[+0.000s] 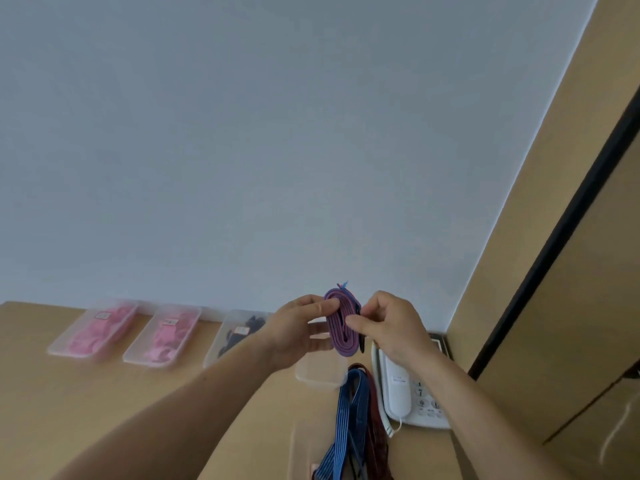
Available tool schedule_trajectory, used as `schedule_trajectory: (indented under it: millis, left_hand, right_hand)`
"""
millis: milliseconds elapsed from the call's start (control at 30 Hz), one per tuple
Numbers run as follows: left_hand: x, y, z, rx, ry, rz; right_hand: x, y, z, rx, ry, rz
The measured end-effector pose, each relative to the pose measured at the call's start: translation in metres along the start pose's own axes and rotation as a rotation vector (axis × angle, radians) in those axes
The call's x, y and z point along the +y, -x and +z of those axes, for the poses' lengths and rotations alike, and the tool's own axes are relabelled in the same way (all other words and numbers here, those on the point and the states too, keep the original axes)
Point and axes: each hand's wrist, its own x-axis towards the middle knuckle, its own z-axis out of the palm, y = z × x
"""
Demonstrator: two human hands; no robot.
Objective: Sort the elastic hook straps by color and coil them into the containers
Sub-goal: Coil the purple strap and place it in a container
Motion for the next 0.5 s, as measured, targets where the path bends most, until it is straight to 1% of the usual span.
schedule_trajectory:
  millis: [100,200,367,500]
  left_hand:
    - [-0.009,-0.010,-0.019,-0.002,0.026,-0.039]
    - [-0.011,-0.027,-0.038,0.007,0.002,-0.064]
    - [-0.023,-0.063,-0.068,-0.010,0.027,-0.103]
    - [-0.042,-0.100,-0.085,0.023,-0.039,-0.143]
  right_hand:
    - [0.007,-0.009,0.016,-0.034,-0.105,0.020]
    - [0.015,-0.023,0.031,-0.038,-0.097,0.072]
    - [0.033,-0.051,0.052,0.006,-0.009,0.142]
    - [0.055,-0.076,0.072,0.085,0.084,0.266]
